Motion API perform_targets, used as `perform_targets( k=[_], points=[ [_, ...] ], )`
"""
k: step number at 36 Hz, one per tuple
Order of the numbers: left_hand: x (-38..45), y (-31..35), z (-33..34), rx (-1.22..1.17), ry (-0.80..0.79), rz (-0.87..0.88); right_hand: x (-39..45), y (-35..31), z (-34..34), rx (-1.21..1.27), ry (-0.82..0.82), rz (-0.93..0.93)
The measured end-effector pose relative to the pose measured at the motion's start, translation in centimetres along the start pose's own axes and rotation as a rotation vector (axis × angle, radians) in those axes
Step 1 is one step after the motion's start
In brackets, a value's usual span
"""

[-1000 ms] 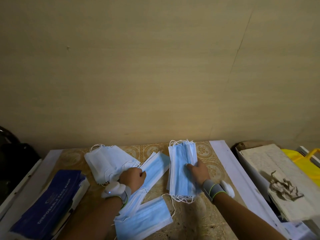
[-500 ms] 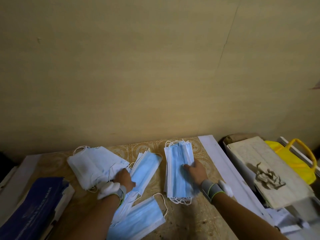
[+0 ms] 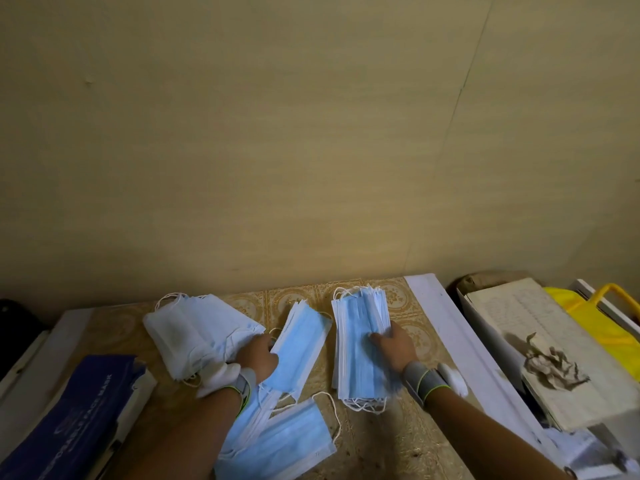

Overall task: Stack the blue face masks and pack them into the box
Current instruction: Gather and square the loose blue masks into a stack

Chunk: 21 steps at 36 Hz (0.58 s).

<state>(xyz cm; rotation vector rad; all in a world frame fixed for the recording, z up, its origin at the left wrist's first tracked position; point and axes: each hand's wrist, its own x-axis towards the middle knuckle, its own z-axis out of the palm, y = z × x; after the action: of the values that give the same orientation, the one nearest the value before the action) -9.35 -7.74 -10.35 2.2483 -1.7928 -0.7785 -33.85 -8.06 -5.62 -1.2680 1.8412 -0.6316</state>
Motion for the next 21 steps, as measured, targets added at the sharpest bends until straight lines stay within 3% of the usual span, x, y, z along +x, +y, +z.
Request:
perform_targets(
  k=[6,12,18,21],
  points=[
    [0.5,2.2,-1.6,-0.531,0.044,-0.128,0.3,-0.3,0.1,-0.001,-0.012,0.007],
    [-1.0,6.4,-3.3,-1.101,-0.033,-0.045,0.7,-0.3,0.2,0.024,-0.031,0.042],
    [-3.1,9.3,-2.9,-1.165,-0.203,0.03,0.5,-1.0,0.3,0.315,-0.064,0.045],
    [-3.8,9.7,-2.0,-1.067,-0.2,-0.015,-0.1,-1.8,0.3,0.446,-0.11,0.018]
  ],
)
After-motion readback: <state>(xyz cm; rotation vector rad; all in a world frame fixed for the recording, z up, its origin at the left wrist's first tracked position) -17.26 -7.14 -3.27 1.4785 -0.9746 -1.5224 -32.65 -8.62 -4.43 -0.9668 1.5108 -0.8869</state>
